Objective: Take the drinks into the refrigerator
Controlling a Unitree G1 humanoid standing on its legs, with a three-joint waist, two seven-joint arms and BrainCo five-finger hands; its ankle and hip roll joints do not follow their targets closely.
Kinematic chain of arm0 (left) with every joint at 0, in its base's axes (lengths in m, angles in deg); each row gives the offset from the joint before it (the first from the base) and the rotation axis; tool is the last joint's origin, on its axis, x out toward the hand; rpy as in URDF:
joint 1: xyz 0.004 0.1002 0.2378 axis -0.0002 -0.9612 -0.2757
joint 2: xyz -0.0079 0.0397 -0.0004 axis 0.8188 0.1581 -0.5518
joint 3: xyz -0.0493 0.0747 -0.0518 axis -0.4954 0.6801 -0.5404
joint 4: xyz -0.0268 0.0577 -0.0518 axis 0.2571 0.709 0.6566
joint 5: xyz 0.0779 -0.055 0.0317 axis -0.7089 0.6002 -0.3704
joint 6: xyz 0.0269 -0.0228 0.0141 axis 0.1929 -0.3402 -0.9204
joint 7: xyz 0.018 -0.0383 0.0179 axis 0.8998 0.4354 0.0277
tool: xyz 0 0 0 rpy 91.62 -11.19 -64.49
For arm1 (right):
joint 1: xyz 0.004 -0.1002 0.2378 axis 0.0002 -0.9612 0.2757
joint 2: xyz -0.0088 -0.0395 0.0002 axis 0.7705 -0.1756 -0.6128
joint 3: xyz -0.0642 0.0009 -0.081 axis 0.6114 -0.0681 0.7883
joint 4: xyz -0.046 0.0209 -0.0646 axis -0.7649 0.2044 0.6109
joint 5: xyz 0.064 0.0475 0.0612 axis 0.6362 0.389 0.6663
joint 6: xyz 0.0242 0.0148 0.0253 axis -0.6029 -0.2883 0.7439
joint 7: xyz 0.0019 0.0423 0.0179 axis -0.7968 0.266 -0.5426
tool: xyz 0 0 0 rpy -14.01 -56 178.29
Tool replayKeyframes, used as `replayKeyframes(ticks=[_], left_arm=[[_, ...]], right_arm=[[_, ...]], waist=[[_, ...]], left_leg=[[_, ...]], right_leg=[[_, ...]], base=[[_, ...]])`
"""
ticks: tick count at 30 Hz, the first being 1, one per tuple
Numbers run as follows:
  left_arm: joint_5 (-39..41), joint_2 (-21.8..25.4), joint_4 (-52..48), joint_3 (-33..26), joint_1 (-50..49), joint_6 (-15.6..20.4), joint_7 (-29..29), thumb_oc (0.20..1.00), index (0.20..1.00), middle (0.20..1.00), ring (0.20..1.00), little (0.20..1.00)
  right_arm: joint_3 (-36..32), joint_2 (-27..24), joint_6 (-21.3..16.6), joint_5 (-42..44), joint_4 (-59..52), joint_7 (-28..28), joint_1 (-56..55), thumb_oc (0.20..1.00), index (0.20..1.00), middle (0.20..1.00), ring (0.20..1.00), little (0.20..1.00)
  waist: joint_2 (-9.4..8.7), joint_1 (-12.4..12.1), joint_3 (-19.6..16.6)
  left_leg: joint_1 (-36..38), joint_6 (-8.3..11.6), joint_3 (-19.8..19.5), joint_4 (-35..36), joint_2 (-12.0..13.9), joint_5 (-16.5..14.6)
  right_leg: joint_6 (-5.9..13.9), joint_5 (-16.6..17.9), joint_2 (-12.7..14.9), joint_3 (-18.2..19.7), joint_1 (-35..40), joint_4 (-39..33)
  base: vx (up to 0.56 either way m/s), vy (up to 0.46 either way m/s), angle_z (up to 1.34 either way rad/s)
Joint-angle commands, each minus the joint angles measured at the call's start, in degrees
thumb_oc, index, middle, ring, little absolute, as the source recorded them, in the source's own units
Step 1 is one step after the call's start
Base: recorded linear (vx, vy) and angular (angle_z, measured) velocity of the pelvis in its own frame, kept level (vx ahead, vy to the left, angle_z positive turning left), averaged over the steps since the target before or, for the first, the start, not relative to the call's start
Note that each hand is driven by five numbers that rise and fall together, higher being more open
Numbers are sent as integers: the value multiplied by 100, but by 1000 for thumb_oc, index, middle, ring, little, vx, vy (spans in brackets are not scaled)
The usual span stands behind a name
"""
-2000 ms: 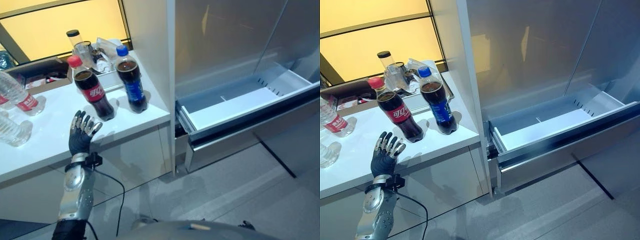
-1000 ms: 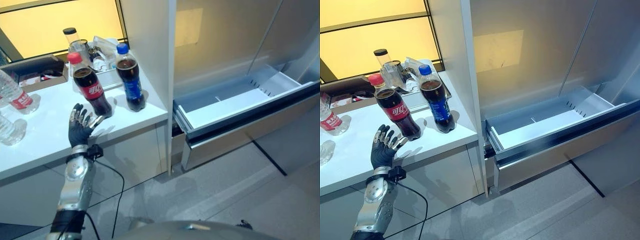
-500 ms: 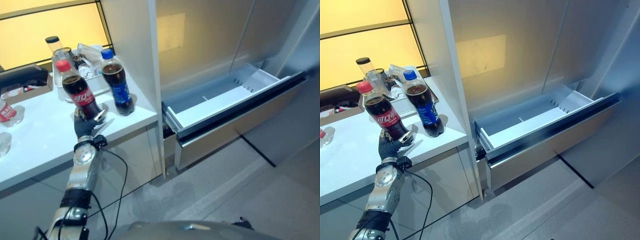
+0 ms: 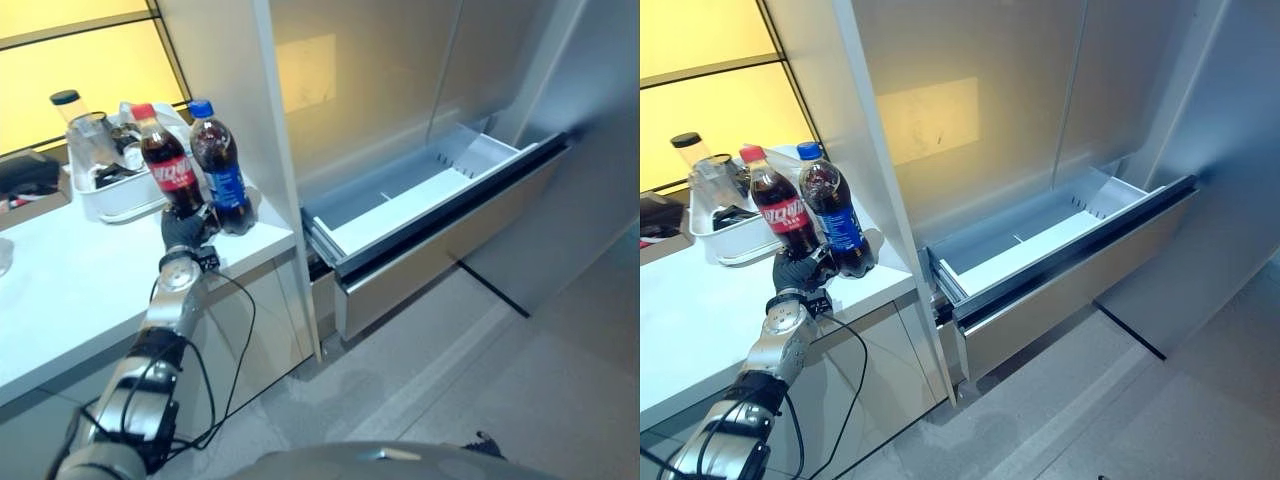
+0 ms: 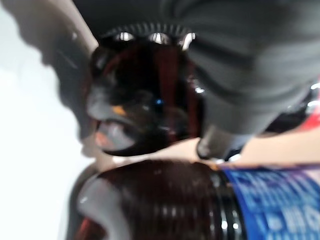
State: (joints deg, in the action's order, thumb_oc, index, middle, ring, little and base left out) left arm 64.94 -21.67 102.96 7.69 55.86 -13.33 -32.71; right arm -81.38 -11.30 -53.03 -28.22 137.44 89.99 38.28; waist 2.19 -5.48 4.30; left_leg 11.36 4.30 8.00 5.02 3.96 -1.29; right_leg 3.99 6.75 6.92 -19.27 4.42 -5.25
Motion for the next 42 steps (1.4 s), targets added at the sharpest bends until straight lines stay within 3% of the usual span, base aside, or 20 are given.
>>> replayKeyframes(ticks=[1,12,23,27,32,36,37,39,42], left_arm=[[-491,-203,-485,-22,300,439,109,200,200,200,200,200],[-905,-638,-2417,-327,-1280,647,345,200,200,200,200,200],[-816,-589,-3624,-392,-2600,756,1092,200,200,200,200,200],[-723,-349,-4048,-187,-2759,753,1393,200,200,200,200,200],[193,407,-4913,-92,-3129,719,2531,200,200,200,200,200],[381,509,-5008,-78,-3085,699,2731,200,200,200,200,200],[504,548,-5120,-102,-3055,701,2865,200,200,200,200,200],[617,523,-5085,-58,-3016,693,2909,200,200,200,200,200],[774,347,-4955,156,-2884,613,3045,200,200,200,200,200]], right_arm=[[-76,218,-183,175,175,94,387,1000,1000,1000,1000,1000],[-466,146,-313,392,217,141,548,1000,1000,1000,1000,1000],[-912,108,-321,731,560,147,591,1000,1000,1000,1000,1000],[-1236,-15,-622,1305,242,273,650,1000,1000,1000,1000,1000],[-1493,-490,-1237,1674,-1669,268,274,1000,1000,1000,1000,1000],[-1763,-654,-1430,1607,-2637,447,177,1000,1000,1000,1000,1000],[-2140,-772,-1585,1574,-3146,745,234,1000,1000,1000,1000,1000],[-2268,-798,-1649,1514,-3577,901,275,1000,1000,1000,1000,1000],[-2763,-933,-2010,1237,-5221,1216,427,1000,1000,1000,1000,1000]], waist=[[-4,51,273],[-110,-240,343],[-81,-481,453],[-67,-459,459],[-39,-286,473],[-50,-190,440],[-41,-124,423],[-27,-108,431],[-27,10,419]], left_leg=[[-40,-181,57,-2,-366,-311],[-113,-205,-76,-2,-372,-268],[-121,-240,-122,-2,-378,-284],[-109,-244,-109,-2,-375,-291],[-36,-229,-38,-2,-350,-330],[-53,-239,-17,-2,-355,-313],[-50,-247,-11,-2,-359,-331],[-39,-251,4,-2,-355,-341],[-6,-281,52,-2,-346,-374]], right_leg=[[218,-631,-77,-85,483,435],[207,-590,-21,-241,507,410],[194,-598,2,-290,476,436],[192,-614,-7,-253,468,461],[192,-653,-48,-108,448,518],[184,-628,-54,-60,405,526],[188,-628,-61,-36,400,528],[184,-629,-67,-18,391,535],[188,-625,-73,52,371,550]], base=[[0,0,0],[-3,-1,0],[-15,1,2],[-4,1,2],[3,-6,-5],[5,-3,-3],[0,0,0],[0,0,0],[-1,12,-10]])
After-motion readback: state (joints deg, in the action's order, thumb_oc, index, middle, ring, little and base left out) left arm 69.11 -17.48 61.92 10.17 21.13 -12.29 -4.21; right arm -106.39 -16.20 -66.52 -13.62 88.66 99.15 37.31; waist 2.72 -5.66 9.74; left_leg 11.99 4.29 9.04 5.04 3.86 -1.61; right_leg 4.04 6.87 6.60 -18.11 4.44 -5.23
